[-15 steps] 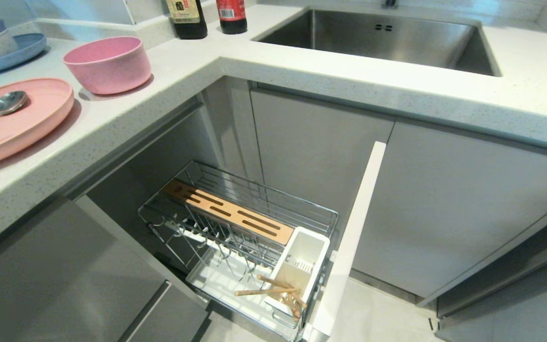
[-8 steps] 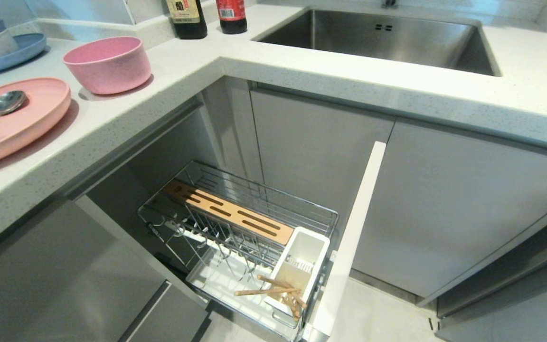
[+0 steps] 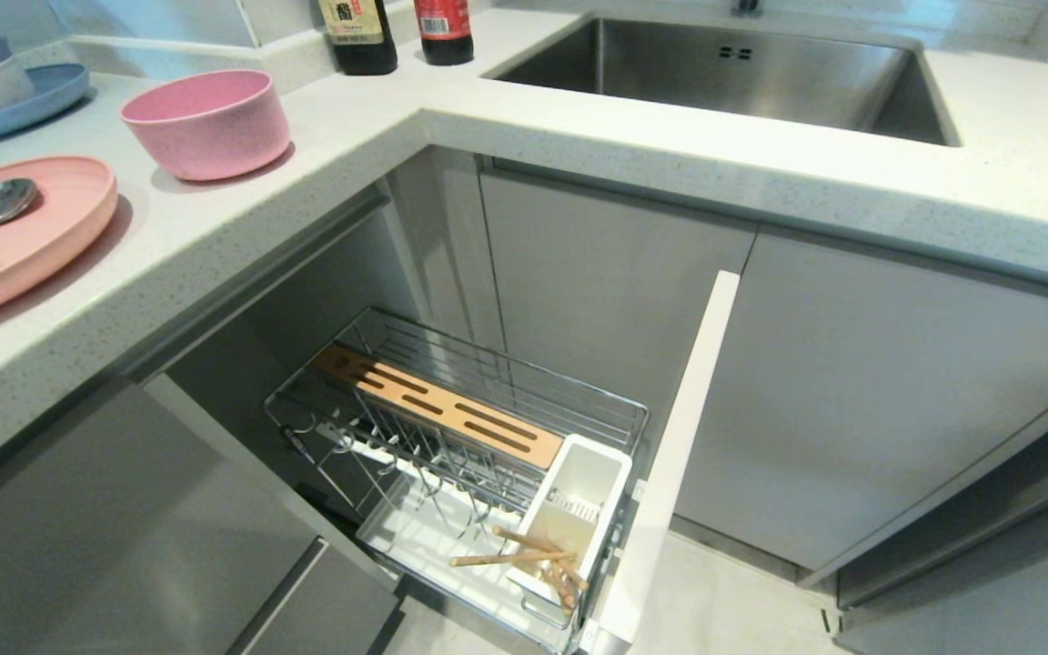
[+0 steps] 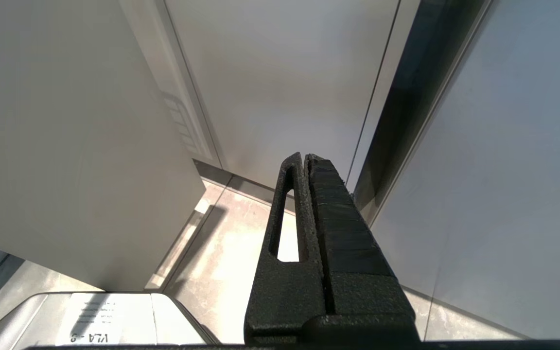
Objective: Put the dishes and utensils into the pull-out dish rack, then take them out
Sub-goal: Pick up the spoon and place it in the cupboard
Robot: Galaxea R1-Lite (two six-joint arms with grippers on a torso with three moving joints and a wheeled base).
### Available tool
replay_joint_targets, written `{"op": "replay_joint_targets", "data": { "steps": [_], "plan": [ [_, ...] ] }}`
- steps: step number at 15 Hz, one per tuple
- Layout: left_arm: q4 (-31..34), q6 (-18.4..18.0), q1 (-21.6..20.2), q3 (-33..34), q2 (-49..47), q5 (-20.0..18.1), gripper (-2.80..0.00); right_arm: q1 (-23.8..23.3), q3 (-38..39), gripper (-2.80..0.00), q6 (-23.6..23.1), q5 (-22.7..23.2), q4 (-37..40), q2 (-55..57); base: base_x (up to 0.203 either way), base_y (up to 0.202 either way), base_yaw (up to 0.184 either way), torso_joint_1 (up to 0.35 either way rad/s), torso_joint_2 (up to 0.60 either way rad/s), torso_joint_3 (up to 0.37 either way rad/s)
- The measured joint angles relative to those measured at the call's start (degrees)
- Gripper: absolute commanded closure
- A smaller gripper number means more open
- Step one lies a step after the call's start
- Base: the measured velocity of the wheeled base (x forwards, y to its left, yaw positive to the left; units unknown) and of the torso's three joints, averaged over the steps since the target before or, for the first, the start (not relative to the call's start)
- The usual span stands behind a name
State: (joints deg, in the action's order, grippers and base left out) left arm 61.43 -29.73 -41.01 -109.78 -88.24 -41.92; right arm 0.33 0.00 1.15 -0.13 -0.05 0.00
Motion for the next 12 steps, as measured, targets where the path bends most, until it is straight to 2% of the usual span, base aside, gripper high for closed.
{"op": "replay_joint_targets", "data": {
  "steps": [3, 8, 12],
  "plan": [
    [0.1, 0.0, 1.0, 0.7, 0.1, 0.6, -2.80, 0.0, 0.0, 0.00, 0.0, 0.0, 0.0, 0.0, 0.000, 0.000, 0.000, 0.000, 0.00, 0.000],
    [-1.1, 0.0, 2.4, 1.5, 0.2, 4.2, -2.80, 0.0, 0.0, 0.00, 0.0, 0.0, 0.0, 0.0, 0.000, 0.000, 0.000, 0.000, 0.00, 0.000],
    [-1.2, 0.0, 3.0, 1.6, 0.5, 4.5, -2.80, 0.0, 0.0, 0.00, 0.0, 0.0, 0.0, 0.0, 0.000, 0.000, 0.000, 0.000, 0.00, 0.000]
  ]
}}
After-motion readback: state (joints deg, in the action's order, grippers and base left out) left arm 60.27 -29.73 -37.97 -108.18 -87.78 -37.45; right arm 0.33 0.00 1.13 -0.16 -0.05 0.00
